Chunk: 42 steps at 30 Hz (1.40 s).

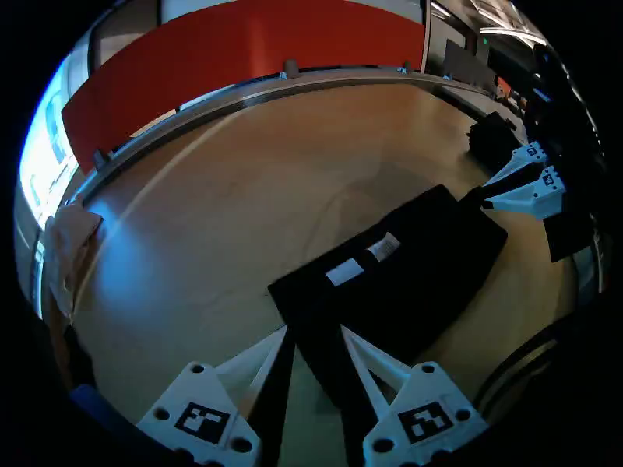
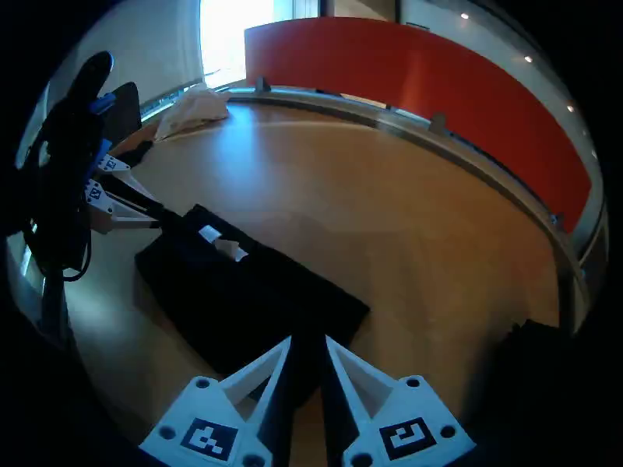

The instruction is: Fold towel

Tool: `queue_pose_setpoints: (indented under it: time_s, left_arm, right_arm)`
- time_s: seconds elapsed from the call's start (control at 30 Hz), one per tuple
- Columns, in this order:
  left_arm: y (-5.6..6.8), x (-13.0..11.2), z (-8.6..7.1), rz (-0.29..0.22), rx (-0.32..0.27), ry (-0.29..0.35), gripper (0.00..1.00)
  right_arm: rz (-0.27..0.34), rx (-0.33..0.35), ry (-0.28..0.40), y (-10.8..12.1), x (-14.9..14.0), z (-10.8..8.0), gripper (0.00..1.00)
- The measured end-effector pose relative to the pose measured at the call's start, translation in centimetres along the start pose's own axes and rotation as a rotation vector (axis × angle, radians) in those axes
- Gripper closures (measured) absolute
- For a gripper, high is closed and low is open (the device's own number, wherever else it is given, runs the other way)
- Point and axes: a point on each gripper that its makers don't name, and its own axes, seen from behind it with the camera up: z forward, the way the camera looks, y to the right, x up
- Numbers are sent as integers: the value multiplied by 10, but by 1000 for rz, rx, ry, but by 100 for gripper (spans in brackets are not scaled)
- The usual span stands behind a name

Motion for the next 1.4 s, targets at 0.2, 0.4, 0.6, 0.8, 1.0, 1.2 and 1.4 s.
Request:
queue_pose_setpoints:
  time_s: [0.2, 0.4, 0.6, 0.8, 1.0, 1.2, 1.4]
  left_arm:
    - [-7, 0, 9, 6, 22, -5, 62]
    - [-14, -3, 15, 11, 47, -13, 58]
    - [-21, -4, 17, 13, 72, -15, 48]
    - [-26, -4, 17, 4, 86, -16, 36]
    - [-31, -1, 16, -7, 98, -8, 15]
    - [-38, 6, 12, -16, 118, 15, 6]
    - [-41, 7, 8, -36, 120, 22, 6]
  right_arm:
    - [-4, -24, -6, 6, 1, 8, 75]
    - [2, -52, -7, 15, 3, 14, 69]
    - [6, -66, -12, 21, 2, 18, 65]
    - [1, -66, -3, 22, 5, 22, 48]
    - [-13, -79, 5, 25, 7, 23, 30]
    - [-24, -83, 16, 25, 10, 23, 9]
    - [-21, -82, 25, 24, 12, 21, 2]
